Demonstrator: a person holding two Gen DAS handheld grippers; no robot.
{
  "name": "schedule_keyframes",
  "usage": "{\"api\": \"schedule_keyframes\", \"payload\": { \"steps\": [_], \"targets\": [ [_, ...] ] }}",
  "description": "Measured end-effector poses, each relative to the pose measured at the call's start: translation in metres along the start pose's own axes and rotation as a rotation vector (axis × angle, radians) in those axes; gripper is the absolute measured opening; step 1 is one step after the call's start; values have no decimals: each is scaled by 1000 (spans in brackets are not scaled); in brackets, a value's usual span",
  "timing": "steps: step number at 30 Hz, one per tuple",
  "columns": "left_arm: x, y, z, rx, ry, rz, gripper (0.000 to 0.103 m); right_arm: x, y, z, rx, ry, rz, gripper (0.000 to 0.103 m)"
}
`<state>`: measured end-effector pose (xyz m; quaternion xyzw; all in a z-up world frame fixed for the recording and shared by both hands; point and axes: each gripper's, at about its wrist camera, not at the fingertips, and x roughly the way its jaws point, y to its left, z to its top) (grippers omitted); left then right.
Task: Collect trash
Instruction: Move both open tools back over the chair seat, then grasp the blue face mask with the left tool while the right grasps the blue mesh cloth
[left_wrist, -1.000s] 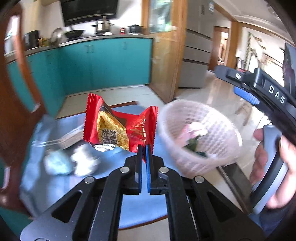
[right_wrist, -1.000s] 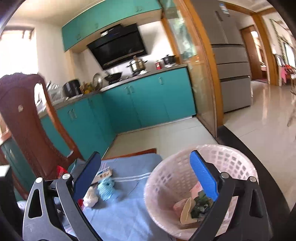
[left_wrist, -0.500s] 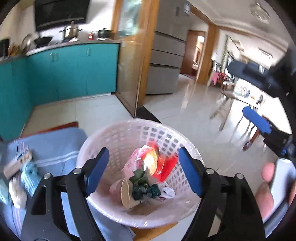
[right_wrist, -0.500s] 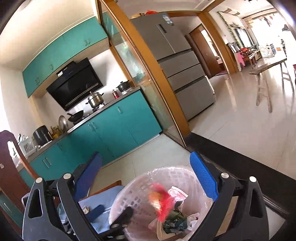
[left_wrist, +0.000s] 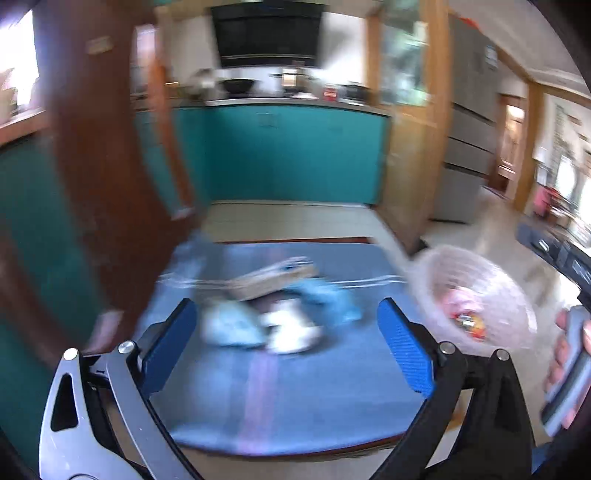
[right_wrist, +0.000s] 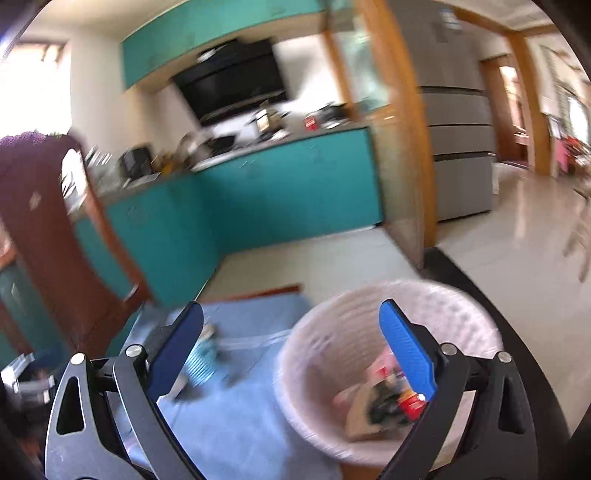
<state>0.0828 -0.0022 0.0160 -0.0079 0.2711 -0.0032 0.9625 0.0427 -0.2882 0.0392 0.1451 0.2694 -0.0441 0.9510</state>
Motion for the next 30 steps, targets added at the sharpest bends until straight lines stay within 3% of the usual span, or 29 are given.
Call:
{"api": "schedule_keyframes", "payload": {
  "steps": [5,12,30],
  "targets": [
    [8,40,-18,-76,66,37,98,13,51,-19,-129,92,53,95],
    [10,44,-24,-37,96,-8,98,27,96,-41,-234,189,103,95],
    [9,39,-26,-38,122,-35,98,35,107,-56,-303,237,113,95]
  ]
}}
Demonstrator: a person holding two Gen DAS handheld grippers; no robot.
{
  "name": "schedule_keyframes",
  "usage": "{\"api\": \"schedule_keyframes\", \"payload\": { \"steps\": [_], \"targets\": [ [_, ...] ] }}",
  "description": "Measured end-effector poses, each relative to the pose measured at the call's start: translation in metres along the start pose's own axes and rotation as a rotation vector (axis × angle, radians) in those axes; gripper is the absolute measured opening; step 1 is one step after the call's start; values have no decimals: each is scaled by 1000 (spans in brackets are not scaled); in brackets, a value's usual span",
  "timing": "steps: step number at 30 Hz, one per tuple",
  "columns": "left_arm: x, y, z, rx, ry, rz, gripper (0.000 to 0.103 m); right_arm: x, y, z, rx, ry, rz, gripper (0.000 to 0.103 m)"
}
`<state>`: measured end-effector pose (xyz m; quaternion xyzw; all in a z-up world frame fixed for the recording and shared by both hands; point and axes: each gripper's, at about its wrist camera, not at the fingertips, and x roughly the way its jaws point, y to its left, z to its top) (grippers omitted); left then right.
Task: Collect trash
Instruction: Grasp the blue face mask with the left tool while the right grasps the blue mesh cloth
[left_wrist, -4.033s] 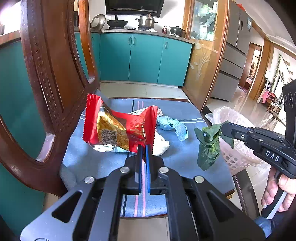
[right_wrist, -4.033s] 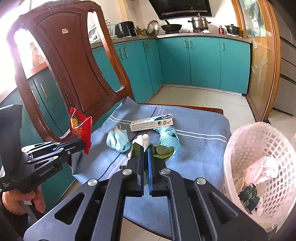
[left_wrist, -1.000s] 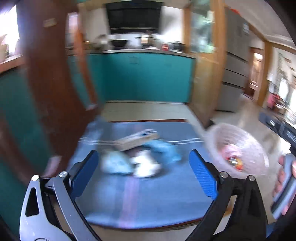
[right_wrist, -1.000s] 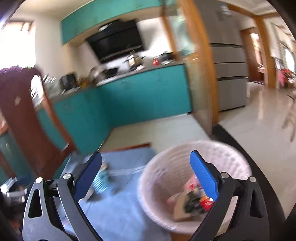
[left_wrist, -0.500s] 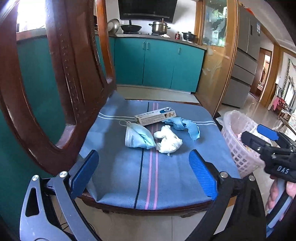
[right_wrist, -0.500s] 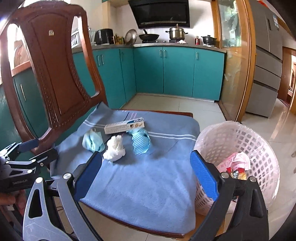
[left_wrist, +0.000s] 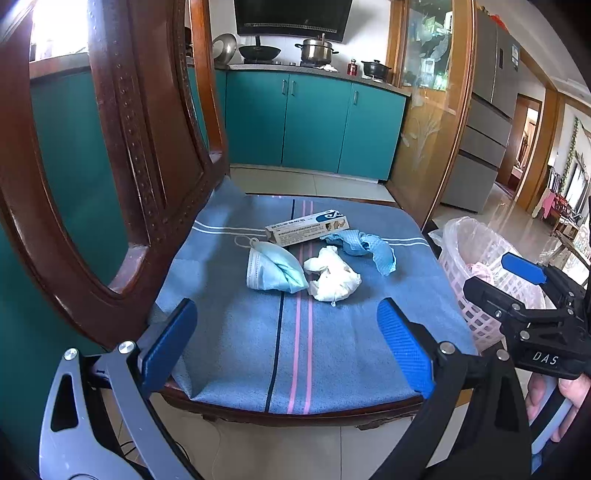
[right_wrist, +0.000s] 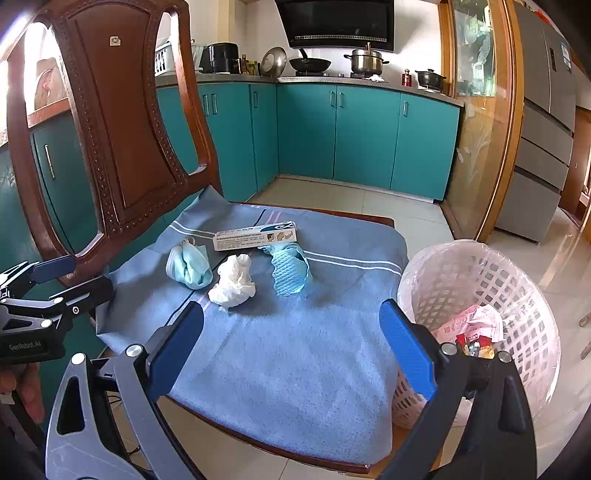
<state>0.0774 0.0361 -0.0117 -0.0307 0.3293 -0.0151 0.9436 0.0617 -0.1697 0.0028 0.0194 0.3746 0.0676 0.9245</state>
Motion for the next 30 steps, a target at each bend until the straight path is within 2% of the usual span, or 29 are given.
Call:
{"api": "schedule_keyframes", "payload": {
  "steps": [14,19,24,26,30],
  "targets": [
    [16,-1,-1,7,41,20,94,12,8,-3,-60,36,-9,95],
    [49,3,10,2,101,14,75,38,12,0,-94,71,-31,95],
    [88,13,18,-40,168,17,65,78,16,7,-124,112,-45,92],
    [103,15,21,-45,184,21,63,95,15,10,-121,139,-49,86],
    [133,20,23,-69,232,15,61,128,18,13,-135,174,-77,80]
  ]
}}
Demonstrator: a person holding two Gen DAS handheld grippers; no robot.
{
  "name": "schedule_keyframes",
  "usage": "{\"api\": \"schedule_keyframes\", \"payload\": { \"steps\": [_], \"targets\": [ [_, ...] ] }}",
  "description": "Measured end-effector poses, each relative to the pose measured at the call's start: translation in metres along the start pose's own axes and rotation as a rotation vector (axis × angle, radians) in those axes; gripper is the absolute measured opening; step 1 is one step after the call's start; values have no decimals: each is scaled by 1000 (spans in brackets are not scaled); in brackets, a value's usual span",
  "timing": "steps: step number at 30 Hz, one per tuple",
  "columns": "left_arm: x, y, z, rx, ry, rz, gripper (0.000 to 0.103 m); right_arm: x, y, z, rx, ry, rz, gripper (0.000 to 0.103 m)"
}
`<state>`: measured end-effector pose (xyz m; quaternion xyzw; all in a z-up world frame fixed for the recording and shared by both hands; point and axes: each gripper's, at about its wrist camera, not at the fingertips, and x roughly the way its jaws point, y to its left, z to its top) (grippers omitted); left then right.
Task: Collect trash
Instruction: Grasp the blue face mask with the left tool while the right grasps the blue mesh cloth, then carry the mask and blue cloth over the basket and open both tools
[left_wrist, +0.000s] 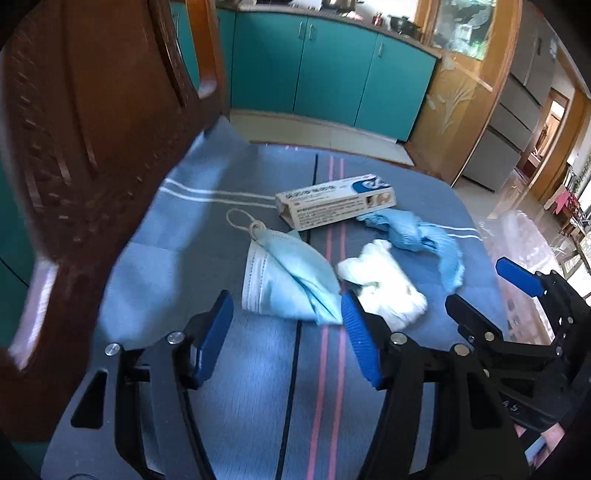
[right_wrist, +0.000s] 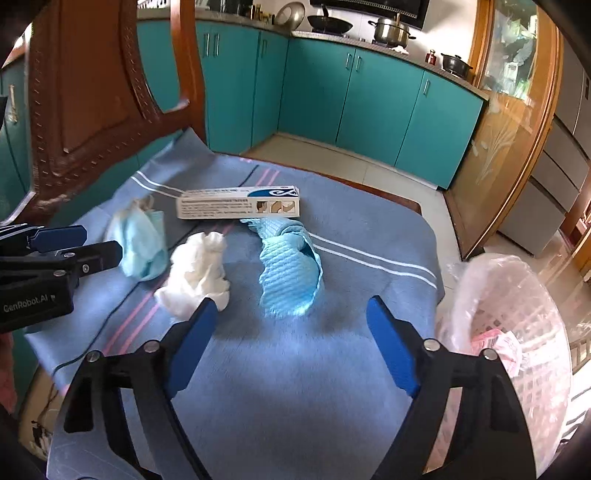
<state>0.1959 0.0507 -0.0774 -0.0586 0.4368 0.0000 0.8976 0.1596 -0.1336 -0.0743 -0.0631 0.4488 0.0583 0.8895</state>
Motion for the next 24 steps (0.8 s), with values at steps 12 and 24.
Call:
{"api": "schedule_keyframes", "payload": {
  "steps": [12,24],
  "targets": [
    [-9,6,7,0,-67,-44,6,7,-11,10,63,8,89,4],
    [-138,-37,-31,158,-306,-115,6,-113,-43,3,198,-184,244,3]
  ]
}}
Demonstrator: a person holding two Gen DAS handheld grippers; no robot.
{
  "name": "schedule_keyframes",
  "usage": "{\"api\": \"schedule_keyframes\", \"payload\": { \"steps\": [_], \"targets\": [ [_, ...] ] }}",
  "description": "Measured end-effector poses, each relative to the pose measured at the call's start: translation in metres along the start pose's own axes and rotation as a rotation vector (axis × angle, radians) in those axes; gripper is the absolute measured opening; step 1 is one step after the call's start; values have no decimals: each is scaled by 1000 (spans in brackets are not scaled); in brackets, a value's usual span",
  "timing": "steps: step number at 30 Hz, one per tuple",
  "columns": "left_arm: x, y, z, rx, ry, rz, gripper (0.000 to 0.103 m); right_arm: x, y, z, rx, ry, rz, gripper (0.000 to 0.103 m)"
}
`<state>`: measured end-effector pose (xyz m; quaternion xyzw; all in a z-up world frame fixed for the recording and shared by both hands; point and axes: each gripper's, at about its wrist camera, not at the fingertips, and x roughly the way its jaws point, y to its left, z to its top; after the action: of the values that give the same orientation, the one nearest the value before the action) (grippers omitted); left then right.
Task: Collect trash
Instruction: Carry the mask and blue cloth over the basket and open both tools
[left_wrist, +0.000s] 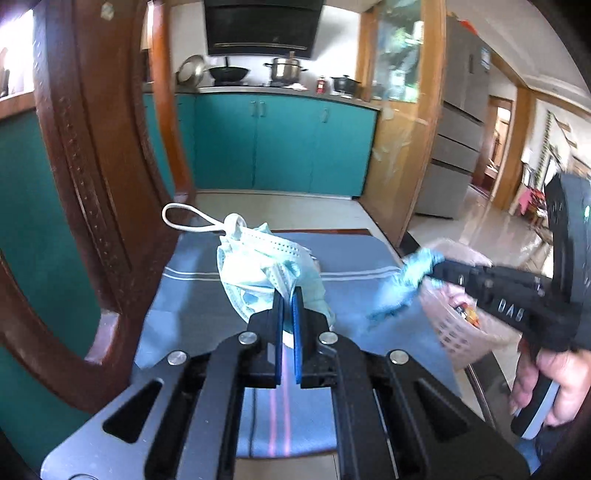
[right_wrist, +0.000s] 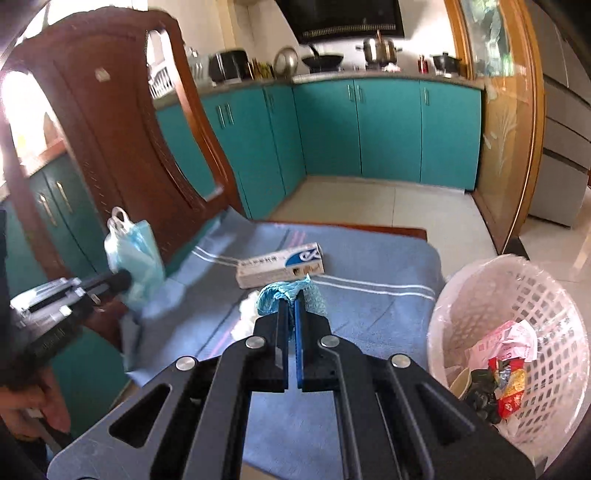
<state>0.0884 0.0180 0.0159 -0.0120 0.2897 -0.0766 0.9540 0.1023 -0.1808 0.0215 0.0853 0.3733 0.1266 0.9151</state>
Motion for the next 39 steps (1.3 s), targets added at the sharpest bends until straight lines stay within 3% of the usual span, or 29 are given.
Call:
{"api": "schedule_keyframes", "payload": {
  "steps": [5,27,31,39],
  "targets": [
    [-2,-13,-11,22,16,-4,6,-21,6,-7,-9,-37,25,3],
    [7,-10,-9,16,44,10,6,-14,9,-14,-14,-25,21,3],
    [6,-7,-8,8,43,11,5,-26,-21,-5,45,-74,-22,3],
    [9,-12,-9,15,46,-10,5,-52,-137,0,283,-174,-166,5]
  ]
}}
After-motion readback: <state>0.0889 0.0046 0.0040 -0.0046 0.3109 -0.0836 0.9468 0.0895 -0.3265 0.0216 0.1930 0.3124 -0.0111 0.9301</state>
